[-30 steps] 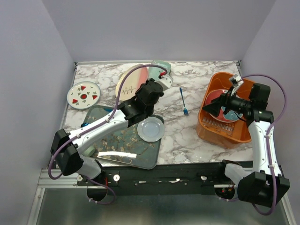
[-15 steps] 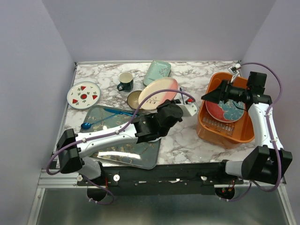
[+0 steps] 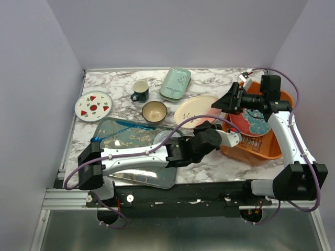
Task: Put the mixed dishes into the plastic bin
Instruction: Pick up the plate at the center of the board.
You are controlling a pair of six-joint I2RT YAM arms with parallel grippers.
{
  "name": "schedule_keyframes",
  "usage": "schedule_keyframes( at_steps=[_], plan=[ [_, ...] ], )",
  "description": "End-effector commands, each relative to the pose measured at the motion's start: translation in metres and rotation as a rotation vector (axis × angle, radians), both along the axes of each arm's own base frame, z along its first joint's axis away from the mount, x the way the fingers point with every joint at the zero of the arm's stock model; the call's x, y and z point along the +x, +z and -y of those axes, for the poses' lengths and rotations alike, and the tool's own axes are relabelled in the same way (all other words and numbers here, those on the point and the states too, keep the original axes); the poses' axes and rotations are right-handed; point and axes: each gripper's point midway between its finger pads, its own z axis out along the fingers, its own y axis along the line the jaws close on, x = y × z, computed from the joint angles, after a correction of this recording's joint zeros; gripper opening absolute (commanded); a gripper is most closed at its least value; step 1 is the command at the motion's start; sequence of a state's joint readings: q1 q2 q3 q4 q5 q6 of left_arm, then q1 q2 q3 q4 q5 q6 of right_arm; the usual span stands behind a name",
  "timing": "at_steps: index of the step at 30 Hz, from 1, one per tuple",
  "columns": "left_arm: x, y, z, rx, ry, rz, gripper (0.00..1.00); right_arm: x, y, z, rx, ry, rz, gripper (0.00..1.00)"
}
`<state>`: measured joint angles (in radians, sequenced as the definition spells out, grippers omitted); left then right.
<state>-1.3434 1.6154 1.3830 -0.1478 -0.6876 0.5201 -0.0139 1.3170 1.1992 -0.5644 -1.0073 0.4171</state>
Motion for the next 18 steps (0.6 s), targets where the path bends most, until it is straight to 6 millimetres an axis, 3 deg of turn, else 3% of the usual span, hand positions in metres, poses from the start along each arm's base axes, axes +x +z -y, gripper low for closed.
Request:
schedule_keyframes(
  at_steps=[1,5,9,11,17,18],
  plan=[
    [0.0,0.055,0.012,-0.119,0.002,0.099,0.0,0.0,-0.02,-0.007,-0.027,-0.1,-0.131,0.98],
    [-0.003,0.053,0.016,-0.098,0.0,0.112,0.0,-0.002,-0.023,-0.007,-0.021,-0.123,-0.159,0.9],
    [-0.003,0.049,0.019,-0.087,-0.005,0.114,0.0,-0.006,-0.023,-0.009,0.004,-0.123,-0.167,0.67],
    [-0.003,0.047,0.02,-0.076,-0.001,0.121,0.0,-0.007,-0.022,-0.008,0.009,-0.129,-0.163,0.63],
    [-0.002,0.044,0.02,-0.057,-0.001,0.131,0.0,-0.01,-0.018,-0.006,0.018,-0.141,-0.143,0.29],
    [-0.003,0.044,0.021,-0.057,-0.004,0.132,0.0,-0.011,-0.017,-0.004,0.024,-0.148,-0.142,0.16]
  ],
)
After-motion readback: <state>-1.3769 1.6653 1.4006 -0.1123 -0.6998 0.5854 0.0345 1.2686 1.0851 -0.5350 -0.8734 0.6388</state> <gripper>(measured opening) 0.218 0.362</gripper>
